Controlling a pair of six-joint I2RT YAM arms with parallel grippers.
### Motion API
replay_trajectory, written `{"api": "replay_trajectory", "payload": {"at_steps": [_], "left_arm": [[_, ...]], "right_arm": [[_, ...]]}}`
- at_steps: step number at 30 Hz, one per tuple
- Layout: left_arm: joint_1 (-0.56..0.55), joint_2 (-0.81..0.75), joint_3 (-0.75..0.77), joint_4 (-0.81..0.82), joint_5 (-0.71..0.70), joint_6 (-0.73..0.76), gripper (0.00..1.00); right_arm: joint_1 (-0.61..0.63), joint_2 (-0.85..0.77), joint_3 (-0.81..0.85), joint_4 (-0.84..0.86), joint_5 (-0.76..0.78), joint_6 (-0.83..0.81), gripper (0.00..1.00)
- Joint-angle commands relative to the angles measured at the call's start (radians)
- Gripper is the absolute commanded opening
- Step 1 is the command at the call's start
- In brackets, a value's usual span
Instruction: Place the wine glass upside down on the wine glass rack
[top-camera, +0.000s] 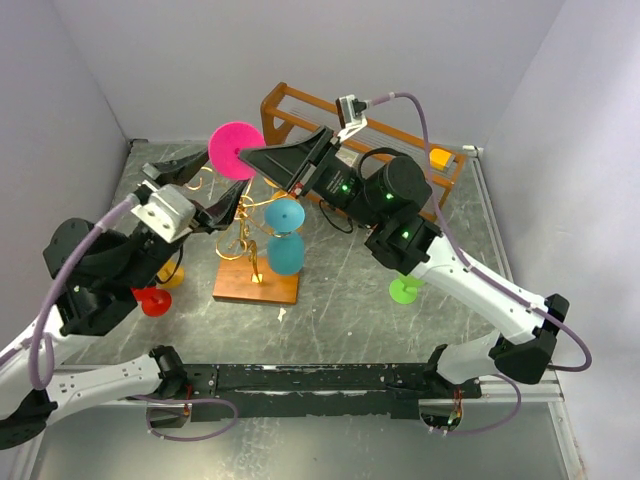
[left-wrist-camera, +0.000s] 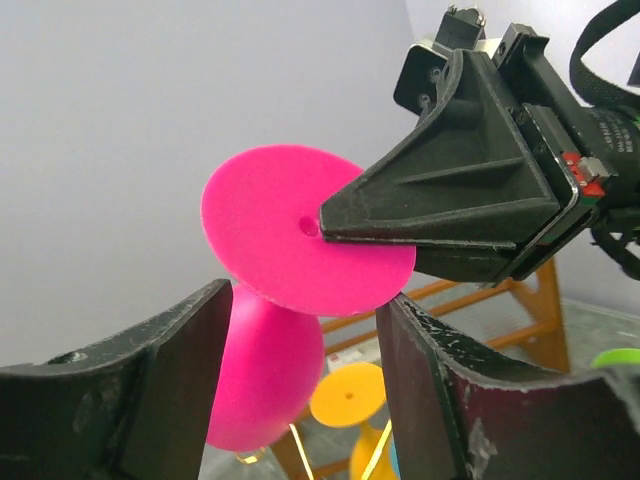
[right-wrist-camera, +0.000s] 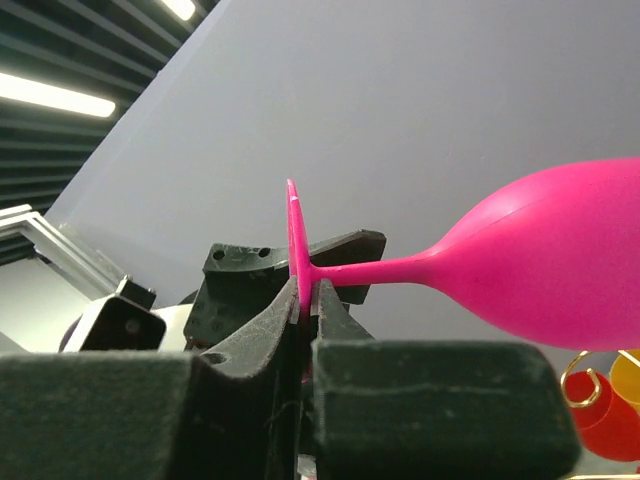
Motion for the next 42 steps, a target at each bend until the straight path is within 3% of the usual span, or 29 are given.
{"api": "replay_trajectory", "payload": {"at_steps": [1,5,13,16,28,42], "left_arm": [[-0.002,-0.049,0.026,-0.063,0.011,-0.233,0.72],[-0.002,-0.118,0.002,-0.110,0.001,-0.437,0.76],[-0.002,-0.210,-0.019,-0.134,-0.082,-0.856,0.76],[-0.002,-0.226,-0.015,-0.128,-0.084,-0.945,0.77],[-0.002,-0.180,-0.007,-0.119,-0.085,-1.008,0.82],[-0.002,-0.125,0.005,-0.152,-0.210,-0.977,0.74]], "right_arm": [[-0.006,-0.023,-0.032,0.059,0.028,-0.029,0.00],[-0.006,-0.027,-0.040,0.083,0.052,-0.076,0.00],[-0.008,-0.022,-0.068,0.114,0.083,-0.143,0.00],[-0.008,-0.010,-0.060,0.112,0.050,-0.164,0.00],[-0.008,0.043,-0.005,0.085,-0.130,-0.212,0.00],[-0.008,0.036,-0.021,0.144,-0.258,-0.209,0.00]]}}
